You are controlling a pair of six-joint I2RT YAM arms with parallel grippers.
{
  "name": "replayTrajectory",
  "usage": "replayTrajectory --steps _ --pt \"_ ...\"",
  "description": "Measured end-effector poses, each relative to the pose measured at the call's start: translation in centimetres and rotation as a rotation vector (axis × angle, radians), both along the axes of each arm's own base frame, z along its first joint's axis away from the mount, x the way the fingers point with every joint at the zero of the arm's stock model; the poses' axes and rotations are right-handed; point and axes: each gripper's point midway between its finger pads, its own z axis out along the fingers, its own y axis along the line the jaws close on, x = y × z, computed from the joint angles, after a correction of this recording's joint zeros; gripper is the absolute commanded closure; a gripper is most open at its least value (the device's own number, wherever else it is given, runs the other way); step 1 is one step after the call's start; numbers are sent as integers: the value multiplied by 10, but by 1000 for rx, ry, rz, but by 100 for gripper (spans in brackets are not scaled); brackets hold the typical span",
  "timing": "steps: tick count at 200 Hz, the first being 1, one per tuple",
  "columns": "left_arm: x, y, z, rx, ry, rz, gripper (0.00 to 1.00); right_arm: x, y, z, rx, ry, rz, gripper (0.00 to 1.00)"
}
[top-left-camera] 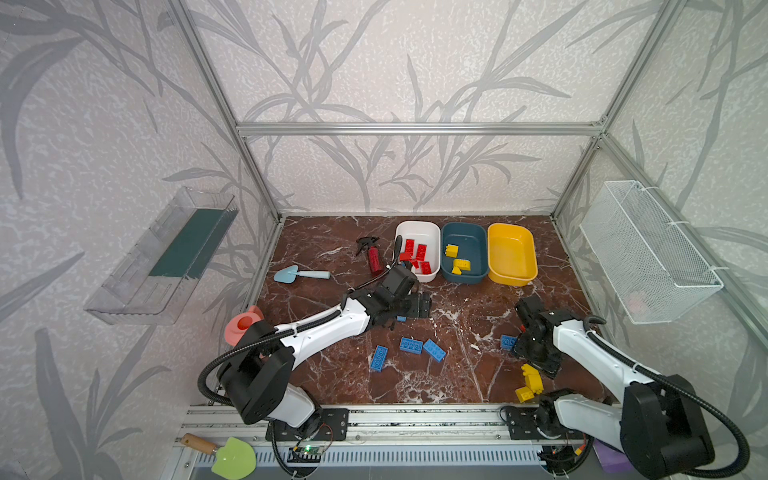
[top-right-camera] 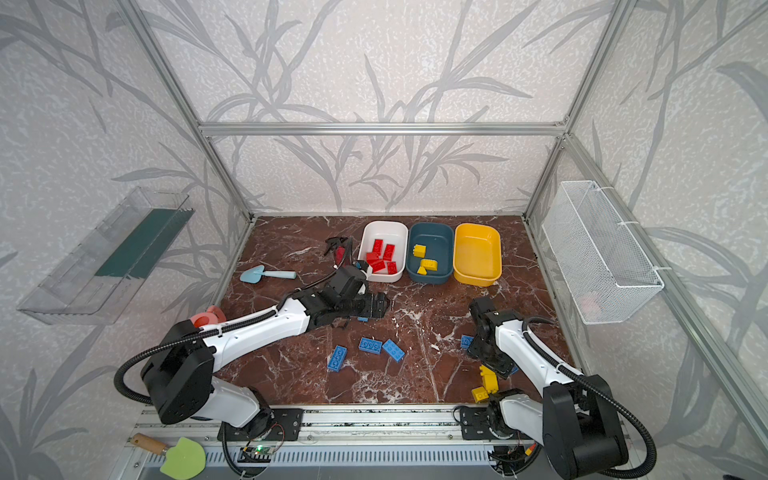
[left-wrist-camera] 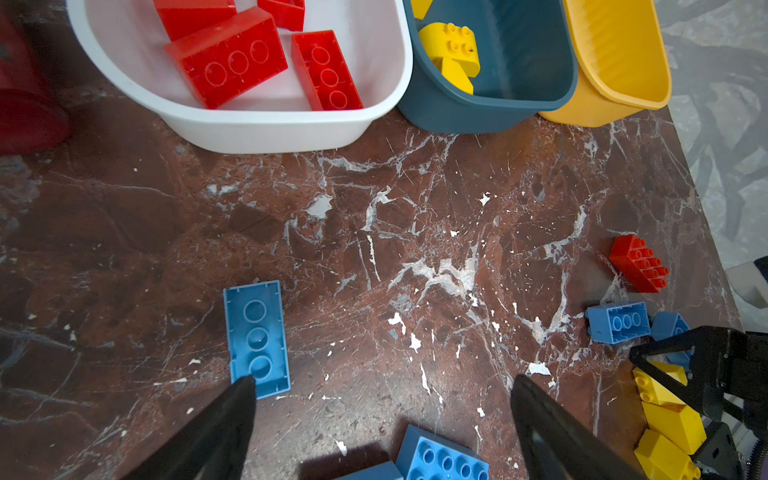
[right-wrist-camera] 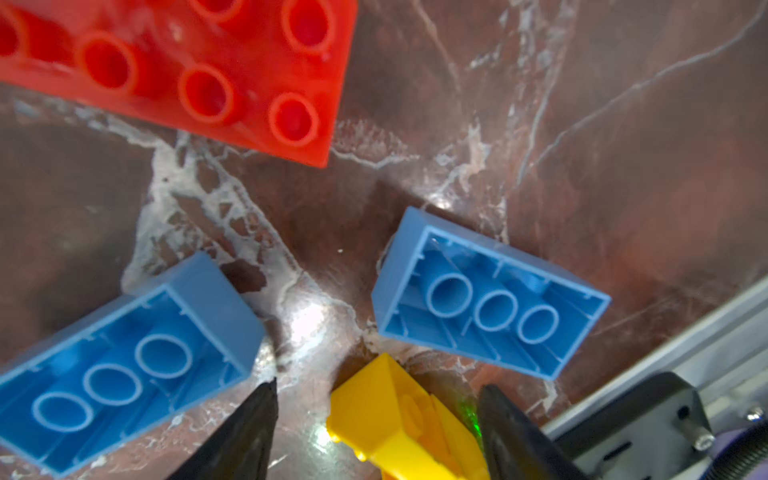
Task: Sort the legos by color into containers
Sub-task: 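Withdraw left gripper toward blue bricks while right gripper descends onto yellow brick, then close right gripper on the yellow brick beside the blue bricks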
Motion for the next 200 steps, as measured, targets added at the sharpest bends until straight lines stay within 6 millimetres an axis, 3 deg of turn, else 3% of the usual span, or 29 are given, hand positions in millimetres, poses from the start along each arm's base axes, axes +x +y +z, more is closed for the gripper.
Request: replayTrajectory --steps 116,158,200 --pt "1 3 -2 10 -2 10 5 11 15 -10 74 20 22 41" --pt "1 6 -5 21 -1 17 5 21 25 -9 126 -21 44 42" --pt "2 8 -5 23 -3 25 5 25 27 -6 138 -46 93 33"
